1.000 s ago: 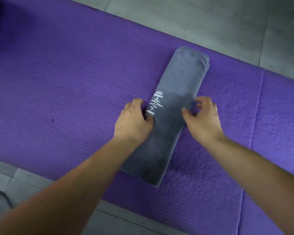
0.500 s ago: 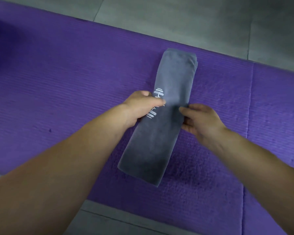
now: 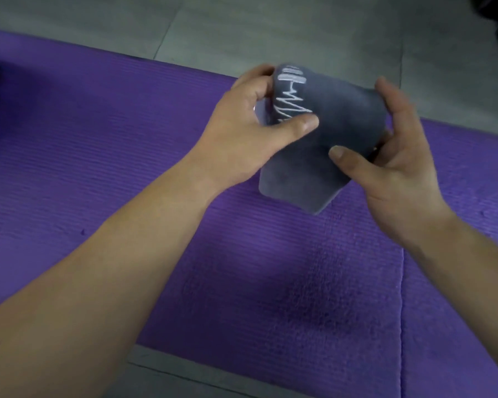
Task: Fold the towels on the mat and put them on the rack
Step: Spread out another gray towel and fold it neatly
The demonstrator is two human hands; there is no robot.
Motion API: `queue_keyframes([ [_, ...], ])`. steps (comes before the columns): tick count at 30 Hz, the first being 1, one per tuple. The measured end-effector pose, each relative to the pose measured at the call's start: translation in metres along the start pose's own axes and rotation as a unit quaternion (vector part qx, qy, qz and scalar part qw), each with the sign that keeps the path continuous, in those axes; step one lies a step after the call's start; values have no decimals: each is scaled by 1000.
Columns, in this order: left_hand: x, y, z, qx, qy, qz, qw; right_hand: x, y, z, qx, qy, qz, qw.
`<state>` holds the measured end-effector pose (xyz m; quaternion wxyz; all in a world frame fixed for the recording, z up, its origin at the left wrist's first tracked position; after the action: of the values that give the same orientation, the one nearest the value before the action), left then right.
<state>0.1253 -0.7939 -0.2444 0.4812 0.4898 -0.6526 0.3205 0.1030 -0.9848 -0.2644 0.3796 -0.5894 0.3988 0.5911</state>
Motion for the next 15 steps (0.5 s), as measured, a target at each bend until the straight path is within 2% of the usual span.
queue_keyframes([
  [2,12,6,2,-8,-13,52,999,-1,0,-4,-8,7,26,1000],
  [4,14,12,6,2,16,71,997,7,2,4,-33,-79,77,993],
  [8,7,21,18,2,149,52,987,28,20,40,-128,-274,198,932],
  [11,6,26,22,3,185,32,982,24,24,51,-138,-384,193,892],
  [15,-2,30,15,33,207,12,978,21,16,37,-91,-422,182,884],
])
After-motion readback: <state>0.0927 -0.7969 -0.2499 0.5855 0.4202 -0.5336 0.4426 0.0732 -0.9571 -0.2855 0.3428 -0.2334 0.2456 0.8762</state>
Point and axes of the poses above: each hand's wrist, its own y-axis away from the middle knuckle, its own z-axis out of the palm, x = y × z, the point moved 10 cm from there along -y, towards the middle knuckle, and after that the axes turned 15 degrees about -x, right-handed, at the moved point
